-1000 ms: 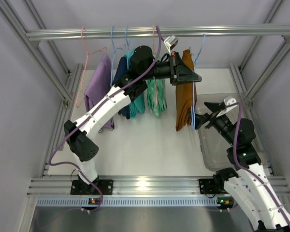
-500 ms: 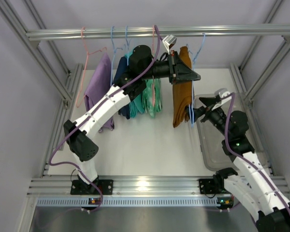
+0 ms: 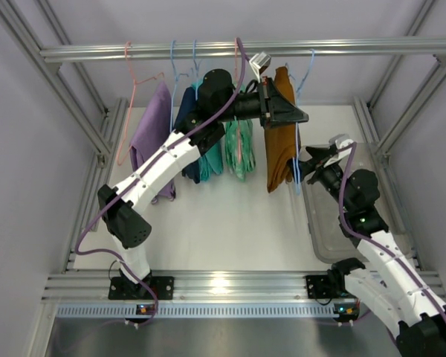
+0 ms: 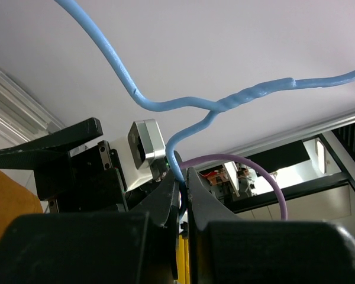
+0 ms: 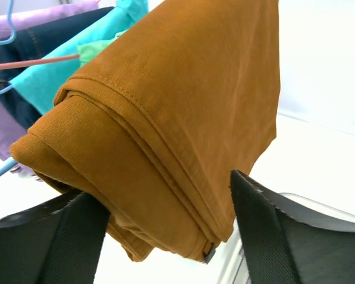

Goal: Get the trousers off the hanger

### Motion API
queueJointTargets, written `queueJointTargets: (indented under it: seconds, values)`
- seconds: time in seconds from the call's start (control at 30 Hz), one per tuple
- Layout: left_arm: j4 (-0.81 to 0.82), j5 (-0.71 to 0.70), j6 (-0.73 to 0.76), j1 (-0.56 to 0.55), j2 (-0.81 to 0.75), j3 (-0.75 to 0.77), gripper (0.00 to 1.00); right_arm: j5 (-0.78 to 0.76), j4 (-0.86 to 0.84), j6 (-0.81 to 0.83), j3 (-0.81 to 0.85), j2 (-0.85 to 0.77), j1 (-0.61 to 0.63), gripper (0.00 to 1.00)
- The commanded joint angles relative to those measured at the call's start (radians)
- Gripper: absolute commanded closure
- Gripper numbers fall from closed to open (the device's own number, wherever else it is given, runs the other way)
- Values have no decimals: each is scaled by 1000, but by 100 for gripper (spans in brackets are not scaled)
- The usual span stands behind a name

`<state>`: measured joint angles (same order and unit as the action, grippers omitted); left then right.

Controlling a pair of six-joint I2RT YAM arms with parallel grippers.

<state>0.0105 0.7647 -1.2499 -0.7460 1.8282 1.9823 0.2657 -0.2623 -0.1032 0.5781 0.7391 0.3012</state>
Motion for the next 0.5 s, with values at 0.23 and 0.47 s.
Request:
queueJointTargets:
  seconds: [0.23,0.47]
  values:
    - [258,65,15,-6,-87,-7,100,-19,-163,42,104,57,15,69]
    - [282,97,23,-6,-99,-59,100,-3,-107,53,173,54,15,100]
